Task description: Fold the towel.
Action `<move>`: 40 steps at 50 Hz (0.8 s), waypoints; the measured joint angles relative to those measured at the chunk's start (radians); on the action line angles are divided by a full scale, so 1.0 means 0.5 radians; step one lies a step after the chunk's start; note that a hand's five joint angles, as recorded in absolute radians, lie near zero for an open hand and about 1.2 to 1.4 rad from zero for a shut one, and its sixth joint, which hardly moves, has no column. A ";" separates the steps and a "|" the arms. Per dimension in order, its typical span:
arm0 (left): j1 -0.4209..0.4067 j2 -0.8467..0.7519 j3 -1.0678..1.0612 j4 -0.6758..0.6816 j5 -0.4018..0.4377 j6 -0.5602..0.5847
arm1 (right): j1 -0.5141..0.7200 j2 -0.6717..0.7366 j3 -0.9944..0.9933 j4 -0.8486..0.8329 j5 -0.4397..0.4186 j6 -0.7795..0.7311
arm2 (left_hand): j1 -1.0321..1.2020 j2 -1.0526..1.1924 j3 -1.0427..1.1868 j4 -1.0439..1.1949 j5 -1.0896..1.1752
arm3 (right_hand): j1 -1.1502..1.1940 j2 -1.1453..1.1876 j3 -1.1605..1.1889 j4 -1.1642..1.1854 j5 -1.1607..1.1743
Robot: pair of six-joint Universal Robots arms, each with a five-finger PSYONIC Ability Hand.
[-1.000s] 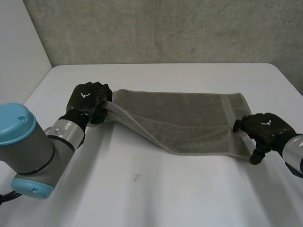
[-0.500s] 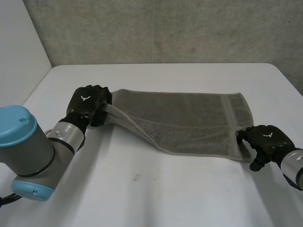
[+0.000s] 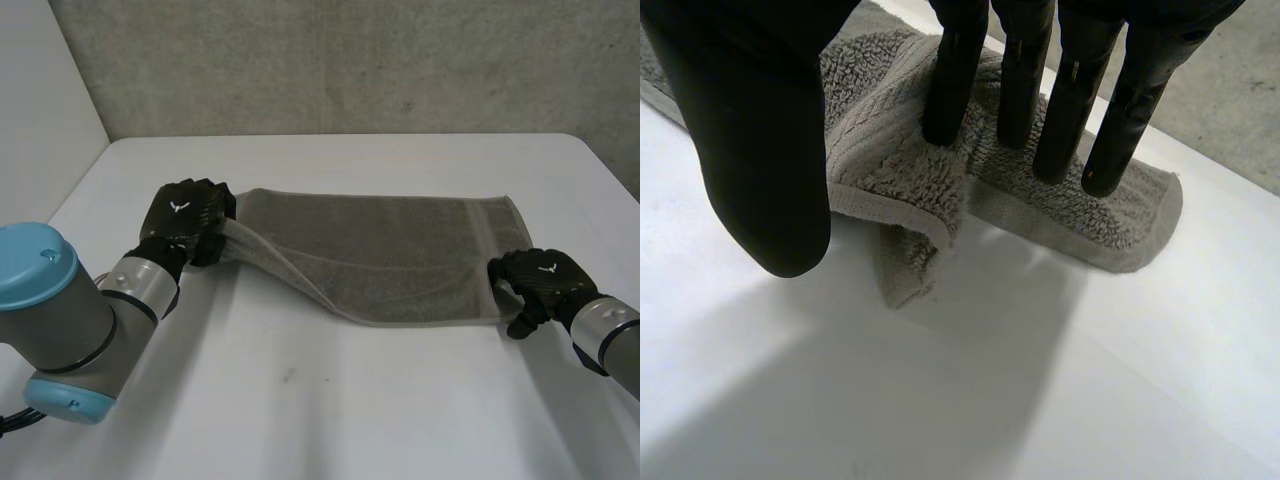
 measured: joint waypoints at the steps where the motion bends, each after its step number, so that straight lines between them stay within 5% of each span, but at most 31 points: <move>1: 0.000 0.000 0.000 0.000 0.000 0.000 | 0.007 0.017 -0.015 -0.006 0.002 -0.002 | 0.000 0.000 0.000 0.000 0.000 | 0.000 0.000 0.000 0.000 0.000; 31: 0.013 -0.002 0.006 0.009 0.000 -0.001 | 0.052 0.329 -0.347 -0.032 0.073 -0.021 | 0.000 0.000 0.000 0.000 0.000 | 0.346 0.304 0.302 0.302 0.290; 36: 0.014 -0.003 0.008 0.010 0.000 -0.002 | 0.071 0.374 -0.390 -0.035 0.073 -0.020 | 0.000 0.000 0.000 0.000 0.000 | 0.733 0.613 0.616 0.617 0.600; 40: 0.016 -0.003 0.011 0.010 0.000 -0.002 | 0.077 0.380 -0.411 -0.035 0.075 -0.012 | 0.000 0.000 0.000 0.000 0.000 | 1.497 1.300 1.298 1.301 1.290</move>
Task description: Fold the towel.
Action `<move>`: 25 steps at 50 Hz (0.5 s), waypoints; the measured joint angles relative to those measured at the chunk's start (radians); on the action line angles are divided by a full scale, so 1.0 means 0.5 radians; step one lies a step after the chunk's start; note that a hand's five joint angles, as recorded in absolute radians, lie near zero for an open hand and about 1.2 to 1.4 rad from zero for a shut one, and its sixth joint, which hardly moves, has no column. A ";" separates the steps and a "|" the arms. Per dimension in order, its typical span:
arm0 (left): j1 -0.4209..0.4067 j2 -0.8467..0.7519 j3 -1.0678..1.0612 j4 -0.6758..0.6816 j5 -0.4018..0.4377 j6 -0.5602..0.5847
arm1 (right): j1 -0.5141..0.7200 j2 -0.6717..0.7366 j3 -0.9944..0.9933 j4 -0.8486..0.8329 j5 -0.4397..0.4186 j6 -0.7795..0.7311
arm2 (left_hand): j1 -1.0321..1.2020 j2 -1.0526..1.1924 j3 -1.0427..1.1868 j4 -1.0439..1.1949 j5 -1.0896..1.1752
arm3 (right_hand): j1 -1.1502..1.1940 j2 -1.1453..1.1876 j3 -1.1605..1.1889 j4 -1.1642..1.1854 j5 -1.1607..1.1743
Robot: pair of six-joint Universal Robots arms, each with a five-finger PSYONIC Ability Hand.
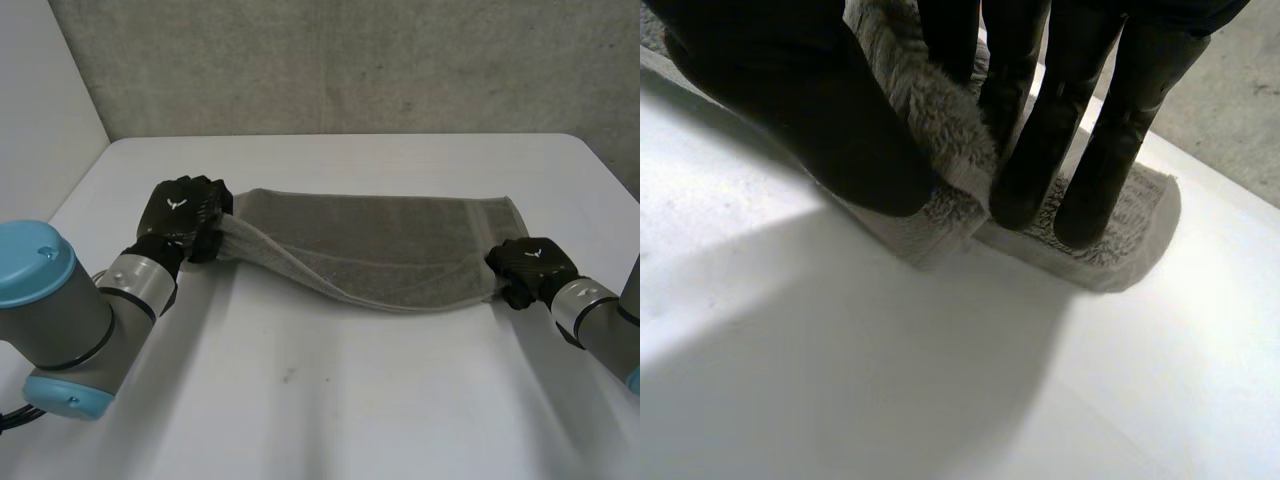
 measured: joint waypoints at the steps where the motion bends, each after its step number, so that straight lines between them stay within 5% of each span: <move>1: 0.000 0.000 0.000 0.000 0.000 0.000 | 0.000 0.000 0.000 0.000 0.000 0.000 | 0.000 0.000 0.000 0.000 0.000 | 0.000 0.000 0.000 0.000 0.000; 14: 0.009 0.084 0.009 -0.041 -0.002 0.008 | -0.008 -0.562 -0.175 0.128 0.022 0.177 | 0.000 0.000 0.000 0.000 0.000 | 0.143 0.137 0.141 0.141 0.142; 20: 0.007 0.226 0.013 -0.166 0.005 0.016 | -0.020 -0.773 -0.453 0.622 -0.022 0.105 | 0.000 0.000 0.000 0.000 0.000 | 0.144 0.137 0.142 0.143 0.143; 25: 0.007 0.330 0.061 -0.442 0.009 0.030 | -0.029 -0.790 -0.748 1.256 -0.021 -0.276 | 0.000 0.000 0.000 0.000 0.000 | 0.144 0.139 0.142 0.143 0.144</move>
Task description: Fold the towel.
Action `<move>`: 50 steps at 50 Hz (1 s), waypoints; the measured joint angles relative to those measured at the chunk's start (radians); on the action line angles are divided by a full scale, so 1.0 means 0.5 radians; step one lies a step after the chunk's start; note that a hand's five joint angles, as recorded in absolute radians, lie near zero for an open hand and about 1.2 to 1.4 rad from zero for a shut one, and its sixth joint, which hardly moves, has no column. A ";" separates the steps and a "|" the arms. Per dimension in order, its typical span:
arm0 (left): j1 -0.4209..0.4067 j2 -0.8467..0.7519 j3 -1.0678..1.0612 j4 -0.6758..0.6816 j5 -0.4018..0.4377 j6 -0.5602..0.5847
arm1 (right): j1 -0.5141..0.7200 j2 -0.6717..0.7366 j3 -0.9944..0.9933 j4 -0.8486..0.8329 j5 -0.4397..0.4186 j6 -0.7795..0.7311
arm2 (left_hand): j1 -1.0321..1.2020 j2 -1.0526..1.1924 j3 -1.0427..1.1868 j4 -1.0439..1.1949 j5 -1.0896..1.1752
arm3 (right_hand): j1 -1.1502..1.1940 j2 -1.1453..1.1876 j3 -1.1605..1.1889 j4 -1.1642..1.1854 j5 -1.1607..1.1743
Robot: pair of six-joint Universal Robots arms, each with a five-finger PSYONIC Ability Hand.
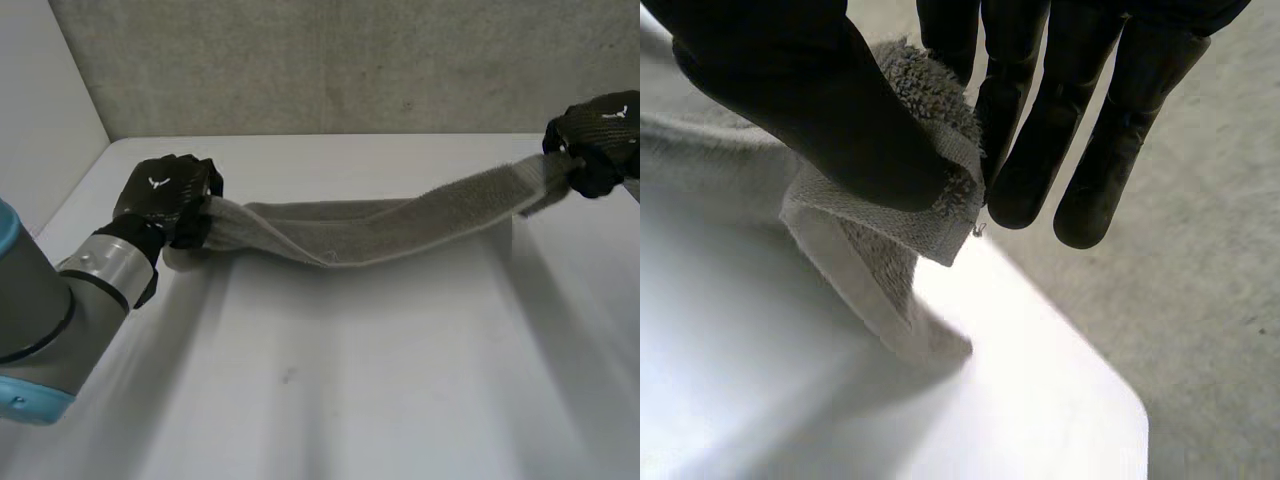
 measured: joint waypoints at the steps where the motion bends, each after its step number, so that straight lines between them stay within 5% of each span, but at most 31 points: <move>1: 0.000 0.008 0.012 -0.054 0.000 0.002 | -0.001 0.006 -0.030 0.078 0.008 -0.069 | 0.000 0.000 0.000 0.000 0.000 | 0.000 0.000 0.000 0.000 0.000; 11: 0.012 -0.027 0.185 -0.577 0.005 0.039 | 0.013 0.152 -0.123 0.574 0.271 -0.684 | 0.000 0.000 0.000 0.000 0.000 | 0.000 0.000 0.000 0.000 0.000; 21: 0.020 -0.357 0.377 -0.620 0.009 0.360 | 0.103 0.496 -0.160 0.429 0.344 -0.803 | 0.000 0.000 0.000 0.000 0.000 | 0.000 0.000 0.000 0.000 0.000; 28: 0.023 -0.586 0.698 -0.438 0.009 0.501 | 0.197 0.675 -0.359 0.099 0.365 -0.744 | 0.000 0.000 0.000 0.000 0.000 | 0.002 0.000 0.000 0.000 0.000; 31: 0.024 -0.680 1.122 -0.115 0.008 0.510 | 0.291 0.724 -0.659 -0.571 0.438 -0.562 | 0.000 0.000 0.000 0.000 0.000 | 0.003 0.000 0.000 0.000 0.001; 39: 0.049 -0.629 1.509 0.479 -0.002 0.407 | 0.312 0.477 -0.660 -1.562 0.483 -0.346 | 0.000 0.000 0.000 0.000 -0.001 | 0.008 0.000 0.000 0.000 0.001; 44: 0.099 -0.542 1.407 0.625 -0.006 0.240 | 0.306 0.346 -0.486 -1.685 0.444 -0.323 | 0.000 0.000 0.000 0.000 -0.001 | 0.008 0.000 0.000 0.000 0.004; 50: 0.193 -0.455 0.955 0.606 0.003 0.010 | 0.286 0.277 -0.186 -1.389 0.309 -0.337 | 0.000 0.000 0.000 0.000 -0.001 | 0.008 0.000 0.000 0.000 0.004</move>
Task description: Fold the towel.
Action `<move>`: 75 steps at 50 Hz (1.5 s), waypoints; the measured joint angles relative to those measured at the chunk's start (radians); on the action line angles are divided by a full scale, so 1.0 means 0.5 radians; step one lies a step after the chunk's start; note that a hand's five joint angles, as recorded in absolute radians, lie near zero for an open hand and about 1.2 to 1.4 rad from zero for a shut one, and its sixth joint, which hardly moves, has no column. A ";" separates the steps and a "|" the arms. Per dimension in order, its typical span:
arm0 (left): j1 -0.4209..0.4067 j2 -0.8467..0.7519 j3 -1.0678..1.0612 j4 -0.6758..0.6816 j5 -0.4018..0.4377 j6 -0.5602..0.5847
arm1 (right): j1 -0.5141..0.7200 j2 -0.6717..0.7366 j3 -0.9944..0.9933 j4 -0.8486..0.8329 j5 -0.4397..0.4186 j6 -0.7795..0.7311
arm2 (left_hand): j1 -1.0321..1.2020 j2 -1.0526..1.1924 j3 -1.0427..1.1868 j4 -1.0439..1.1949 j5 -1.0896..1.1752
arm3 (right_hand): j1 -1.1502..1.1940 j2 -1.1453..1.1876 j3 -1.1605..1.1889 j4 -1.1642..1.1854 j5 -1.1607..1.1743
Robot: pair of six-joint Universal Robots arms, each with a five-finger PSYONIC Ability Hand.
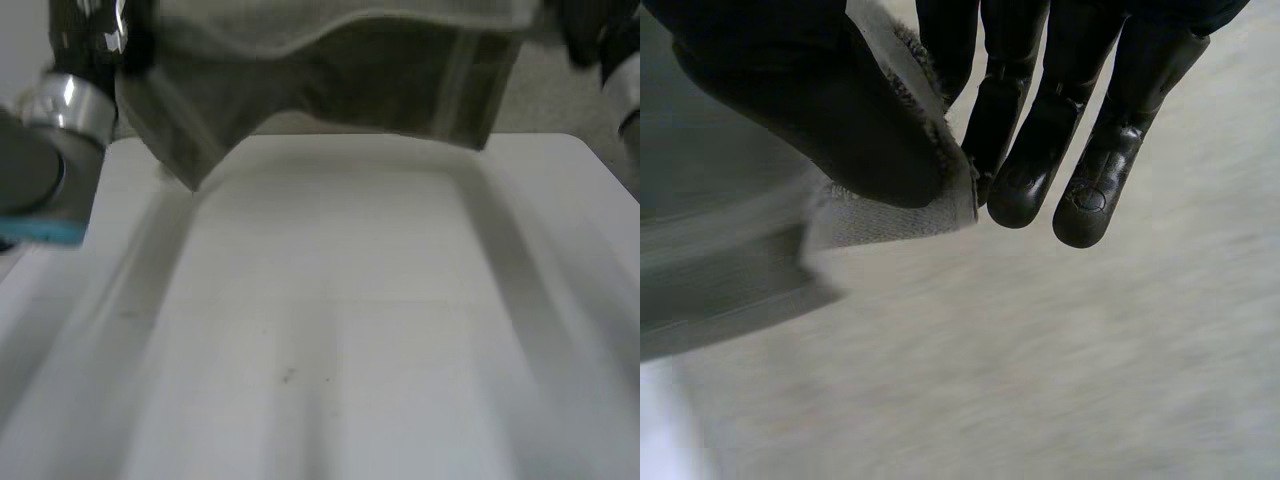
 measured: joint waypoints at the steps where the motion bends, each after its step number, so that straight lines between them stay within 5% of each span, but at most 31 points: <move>1: 0.026 0.014 -0.160 -0.018 0.007 -0.034 | -0.004 -0.004 0.077 0.121 -0.041 -0.008 | 0.000 0.000 0.000 0.000 0.000 | 0.000 0.000 0.000 0.000 0.001; 10: 0.092 0.032 -1.007 -0.096 0.178 -0.054 | -0.074 0.116 0.509 0.752 -0.159 -0.274 | 0.000 0.000 0.000 0.000 0.000 | 0.000 0.000 0.000 0.000 0.001; 17: 0.088 0.068 -1.289 -0.210 0.270 0.006 | -0.125 0.183 0.755 0.842 -0.147 -0.452 | 0.000 -0.002 0.000 -0.002 0.000 | 0.000 0.000 0.000 0.000 0.002; 23: 0.076 0.204 -1.398 -0.392 0.286 0.154 | -0.160 0.161 0.928 0.743 -0.147 -0.389 | -0.697 -0.760 -0.749 -0.761 -0.690 | 0.000 0.000 0.000 0.000 0.002; 25: 0.074 0.249 -1.420 -0.447 0.284 0.215 | -0.174 0.129 0.987 0.690 -0.154 -0.332 | -1.232 -1.318 -1.312 -1.323 -1.267 | 0.000 0.000 0.000 0.000 0.002; 33: 0.078 0.351 -1.452 -0.604 0.279 0.447 | -0.240 0.018 1.175 0.477 -0.200 -0.205 | -1.576 -1.685 -1.679 -1.687 -1.637 | 0.000 0.000 0.000 0.000 0.002; 50: 0.020 0.436 -1.315 -0.646 0.277 0.542 | -0.255 0.013 1.249 0.416 -0.218 -0.206 | -1.441 -1.543 -1.537 -1.544 -1.498 | 0.000 0.000 0.000 0.000 0.002; 66: -0.028 0.272 -1.314 -0.654 0.286 1.066 | -0.258 0.017 1.259 0.404 -0.220 -0.206 | -1.108 -1.212 -1.207 -1.211 -1.177 | 0.000 0.000 0.000 0.000 0.002; 75: -0.028 0.292 -1.363 -0.719 0.345 1.160 | -0.263 0.032 1.258 0.393 -0.220 -0.206 | -1.120 -1.225 -1.217 -1.228 -1.182 | 0.000 0.000 0.000 0.000 0.002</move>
